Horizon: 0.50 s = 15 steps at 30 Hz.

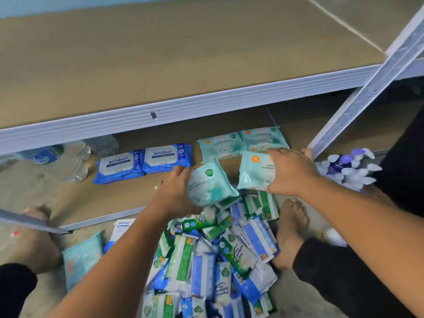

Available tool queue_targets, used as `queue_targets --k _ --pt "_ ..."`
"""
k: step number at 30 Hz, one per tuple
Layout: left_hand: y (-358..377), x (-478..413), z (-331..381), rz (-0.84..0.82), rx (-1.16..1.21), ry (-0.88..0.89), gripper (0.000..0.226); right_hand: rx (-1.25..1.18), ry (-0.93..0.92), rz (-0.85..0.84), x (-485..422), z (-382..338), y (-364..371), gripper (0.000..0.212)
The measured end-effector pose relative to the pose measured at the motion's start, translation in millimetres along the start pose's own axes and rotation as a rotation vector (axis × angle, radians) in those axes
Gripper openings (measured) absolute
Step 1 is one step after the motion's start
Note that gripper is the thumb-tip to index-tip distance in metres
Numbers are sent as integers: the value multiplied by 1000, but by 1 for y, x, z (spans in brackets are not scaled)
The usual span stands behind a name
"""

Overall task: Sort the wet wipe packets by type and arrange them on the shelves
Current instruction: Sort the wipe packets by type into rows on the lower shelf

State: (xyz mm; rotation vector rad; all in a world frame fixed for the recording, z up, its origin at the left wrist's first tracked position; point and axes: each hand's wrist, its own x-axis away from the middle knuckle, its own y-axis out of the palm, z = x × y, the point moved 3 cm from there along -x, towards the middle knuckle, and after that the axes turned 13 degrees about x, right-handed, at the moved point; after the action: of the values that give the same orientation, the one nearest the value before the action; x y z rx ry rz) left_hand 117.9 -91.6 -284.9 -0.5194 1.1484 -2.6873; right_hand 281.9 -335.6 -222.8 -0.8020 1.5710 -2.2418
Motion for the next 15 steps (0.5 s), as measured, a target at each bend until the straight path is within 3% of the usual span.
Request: queue_targets --k 6,15 --pt "-3 -91 17 24 -119 9 124 31 16 27 -78 35 -9 84" --pt "34 -199 15 56 -75 77 103 -51 52 -116 -185 57 22 109"
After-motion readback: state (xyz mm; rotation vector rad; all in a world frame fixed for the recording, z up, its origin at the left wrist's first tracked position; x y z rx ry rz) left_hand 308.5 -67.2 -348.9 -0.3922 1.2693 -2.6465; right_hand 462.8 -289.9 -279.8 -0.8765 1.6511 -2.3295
